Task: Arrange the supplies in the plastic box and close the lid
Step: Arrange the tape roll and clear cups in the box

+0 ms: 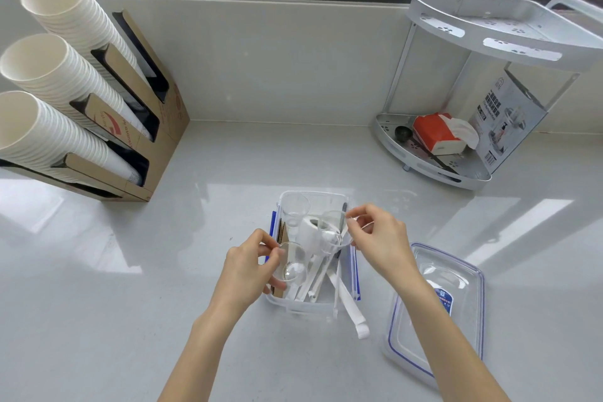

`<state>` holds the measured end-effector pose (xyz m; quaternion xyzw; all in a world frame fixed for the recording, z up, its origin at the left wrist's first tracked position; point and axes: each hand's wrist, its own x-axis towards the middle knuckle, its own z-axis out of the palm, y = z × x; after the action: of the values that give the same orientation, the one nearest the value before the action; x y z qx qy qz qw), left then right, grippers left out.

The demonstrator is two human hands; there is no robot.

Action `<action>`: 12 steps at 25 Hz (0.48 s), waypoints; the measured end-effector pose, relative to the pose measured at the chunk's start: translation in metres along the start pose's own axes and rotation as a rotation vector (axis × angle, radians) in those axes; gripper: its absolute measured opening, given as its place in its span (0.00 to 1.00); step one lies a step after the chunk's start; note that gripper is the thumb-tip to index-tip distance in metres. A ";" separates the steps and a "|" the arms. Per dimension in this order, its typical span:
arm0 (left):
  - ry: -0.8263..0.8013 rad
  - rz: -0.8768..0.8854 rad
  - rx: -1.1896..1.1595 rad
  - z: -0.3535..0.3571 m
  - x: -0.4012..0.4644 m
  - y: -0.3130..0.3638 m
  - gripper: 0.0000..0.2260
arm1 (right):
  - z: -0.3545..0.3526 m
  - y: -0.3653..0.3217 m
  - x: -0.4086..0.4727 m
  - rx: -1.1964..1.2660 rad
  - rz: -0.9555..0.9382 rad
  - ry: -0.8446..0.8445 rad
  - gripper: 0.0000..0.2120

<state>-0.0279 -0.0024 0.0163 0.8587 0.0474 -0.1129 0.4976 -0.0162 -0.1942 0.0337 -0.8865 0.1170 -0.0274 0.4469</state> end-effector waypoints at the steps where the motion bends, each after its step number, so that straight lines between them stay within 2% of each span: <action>1: -0.013 -0.004 -0.009 0.002 0.001 0.000 0.07 | -0.005 -0.005 0.000 0.083 -0.001 0.001 0.06; 5: -0.046 0.022 -0.020 0.008 0.001 0.002 0.03 | -0.013 -0.020 -0.006 0.289 -0.008 -0.105 0.09; 8: -0.047 0.040 -0.023 0.008 0.001 0.004 0.04 | -0.004 -0.021 -0.013 0.233 -0.006 -0.221 0.09; 12: -0.063 0.018 0.001 0.008 0.004 -0.002 0.08 | 0.011 -0.016 -0.017 0.115 -0.023 -0.276 0.05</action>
<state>-0.0256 -0.0086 0.0100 0.8554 0.0238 -0.1356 0.4994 -0.0284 -0.1722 0.0414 -0.8560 0.0423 0.0829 0.5086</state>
